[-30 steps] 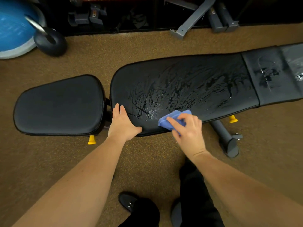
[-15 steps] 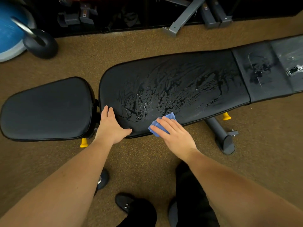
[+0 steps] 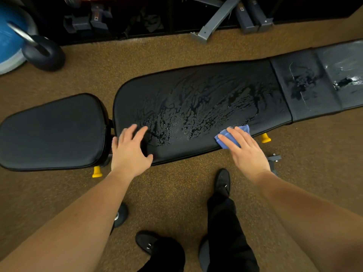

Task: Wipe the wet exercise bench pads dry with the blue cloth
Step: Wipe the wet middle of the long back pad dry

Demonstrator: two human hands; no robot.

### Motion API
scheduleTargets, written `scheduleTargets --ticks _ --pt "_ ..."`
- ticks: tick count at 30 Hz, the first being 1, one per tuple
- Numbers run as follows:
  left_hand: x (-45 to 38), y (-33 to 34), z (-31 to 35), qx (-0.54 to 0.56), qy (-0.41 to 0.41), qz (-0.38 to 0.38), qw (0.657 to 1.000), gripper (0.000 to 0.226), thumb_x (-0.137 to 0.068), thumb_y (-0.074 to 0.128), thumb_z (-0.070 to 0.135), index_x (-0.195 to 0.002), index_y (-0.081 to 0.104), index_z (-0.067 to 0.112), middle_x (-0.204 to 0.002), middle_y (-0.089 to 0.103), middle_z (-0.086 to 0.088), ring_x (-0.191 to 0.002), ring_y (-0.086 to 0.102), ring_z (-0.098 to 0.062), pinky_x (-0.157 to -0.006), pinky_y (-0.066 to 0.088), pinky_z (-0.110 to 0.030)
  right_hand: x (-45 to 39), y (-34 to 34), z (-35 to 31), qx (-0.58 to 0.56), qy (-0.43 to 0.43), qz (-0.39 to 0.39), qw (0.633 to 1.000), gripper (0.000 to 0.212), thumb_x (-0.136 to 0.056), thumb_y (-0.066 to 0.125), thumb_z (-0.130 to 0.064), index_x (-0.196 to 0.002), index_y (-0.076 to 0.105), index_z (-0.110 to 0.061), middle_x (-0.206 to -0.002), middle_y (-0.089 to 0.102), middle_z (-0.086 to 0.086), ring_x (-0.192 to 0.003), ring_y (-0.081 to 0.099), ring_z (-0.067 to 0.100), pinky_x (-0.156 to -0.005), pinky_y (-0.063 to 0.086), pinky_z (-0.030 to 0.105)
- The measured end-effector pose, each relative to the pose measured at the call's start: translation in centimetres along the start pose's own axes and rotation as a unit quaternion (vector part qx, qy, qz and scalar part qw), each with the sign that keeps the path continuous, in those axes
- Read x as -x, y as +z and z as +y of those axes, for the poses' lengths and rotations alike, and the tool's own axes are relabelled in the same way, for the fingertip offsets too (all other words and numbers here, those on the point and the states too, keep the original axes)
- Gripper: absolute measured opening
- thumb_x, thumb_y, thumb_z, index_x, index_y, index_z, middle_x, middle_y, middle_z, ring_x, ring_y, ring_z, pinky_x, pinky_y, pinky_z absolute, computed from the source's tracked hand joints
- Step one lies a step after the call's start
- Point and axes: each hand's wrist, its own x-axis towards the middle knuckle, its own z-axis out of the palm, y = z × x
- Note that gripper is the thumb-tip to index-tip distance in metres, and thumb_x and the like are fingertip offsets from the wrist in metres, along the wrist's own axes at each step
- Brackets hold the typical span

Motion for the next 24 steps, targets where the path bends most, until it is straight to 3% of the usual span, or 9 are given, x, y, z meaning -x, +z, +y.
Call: scheduleTargets --ticks 2,5,7,9,11,14,19,24 --pt "0.4 0.2 1.3 -0.03 0.092 0.047 0.994 0.066 -0.079 0.074 0.036 -0.141 0.051 0.03 -0.142 0.047 0.002 -0.134 0.041 -0.026 -0.113 0.032 -0.051 0.4 -0.3 0.9 -0.02 0.027 0.008 0.999 0.068 -0.084 0.069 0.004 -0.144 0.051 -0.021 -0.147 0.047 0.013 -0.137 0.042 0.035 -0.111 0.038 0.048" --pt "0.4 0.9 4.7 -0.017 0.177 0.054 0.983 0.047 -0.085 0.07 0.034 -0.131 0.061 0.025 -0.125 0.055 0.003 -0.118 0.049 -0.022 -0.101 0.044 -0.045 0.5 -0.9 0.9 -0.067 0.085 0.039 0.993 0.062 -0.086 0.065 0.008 -0.141 0.053 -0.017 -0.143 0.05 0.014 -0.131 0.045 0.036 -0.109 0.04 0.05" --pt "0.2 1.9 7.2 -0.018 0.228 0.042 0.973 0.042 -0.086 0.07 0.033 -0.127 0.063 0.023 -0.123 0.056 0.003 -0.116 0.051 -0.021 -0.099 0.046 -0.043 0.3 -1.1 -0.9 -0.08 0.055 0.054 0.994 0.054 -0.088 0.058 0.003 -0.138 0.055 -0.015 -0.141 0.052 0.014 -0.128 0.048 0.035 -0.108 0.041 0.049" --pt "-0.1 3.2 9.5 -0.021 0.262 0.035 0.964 0.036 -0.084 0.073 0.029 -0.119 0.067 0.021 -0.12 0.057 0.002 -0.112 0.054 -0.022 -0.091 0.05 -0.042 0.2 -0.5 -3.1 -0.065 -0.019 0.014 0.998 0.052 -0.091 0.053 -0.01 -0.142 0.052 -0.018 -0.145 0.05 0.013 -0.133 0.046 0.035 -0.109 0.04 0.049" --pt "-0.3 4.3 11.1 -0.022 0.259 0.035 0.965 0.031 -0.083 0.074 0.024 -0.112 0.068 0.02 -0.114 0.058 0.003 -0.104 0.057 -0.023 -0.082 0.052 -0.041 0.6 0.7 -3.7 -0.024 -0.062 -0.048 0.997 0.06 -0.095 0.054 -0.02 -0.152 0.038 -0.026 -0.155 0.039 0.009 -0.145 0.034 0.032 -0.117 0.032 0.048" --pt "-0.5 5.0 12.0 -0.043 0.239 0.041 0.969 0.027 -0.08 0.076 0.02 -0.107 0.069 0.019 -0.111 0.06 0.003 -0.099 0.058 -0.025 -0.075 0.051 -0.041 0.3 1.0 -1.6 0.004 -0.034 -0.058 0.998 0.07 -0.095 0.06 -0.022 -0.157 0.026 -0.03 -0.162 0.029 0.005 -0.151 0.022 0.029 -0.121 0.024 0.046" --pt "-0.4 5.0 12.2 -0.062 0.231 0.041 0.97 0.032 -0.078 0.08 0.024 -0.108 0.07 0.019 -0.111 0.061 0.004 -0.099 0.058 -0.022 -0.074 0.055 -0.04 0.5 -0.2 3.4 0.008 0.04 -0.041 0.998 0.07 -0.093 0.062 -0.016 -0.156 0.031 -0.026 -0.162 0.027 0.005 -0.151 0.022 0.028 -0.123 0.016 0.041" --pt "-0.6 4.7 12.6 -0.076 0.221 0.031 0.972 0.032 -0.079 0.078 0.029 -0.109 0.071 0.022 -0.11 0.061 0.007 -0.099 0.058 -0.019 -0.073 0.057 -0.037 0.7 -1.5 7.3 -0.009 0.077 -0.052 0.996 0.073 -0.092 0.063 -0.011 -0.156 0.031 -0.026 -0.162 0.027 0.005 -0.151 0.022 0.027 -0.121 0.024 0.043"
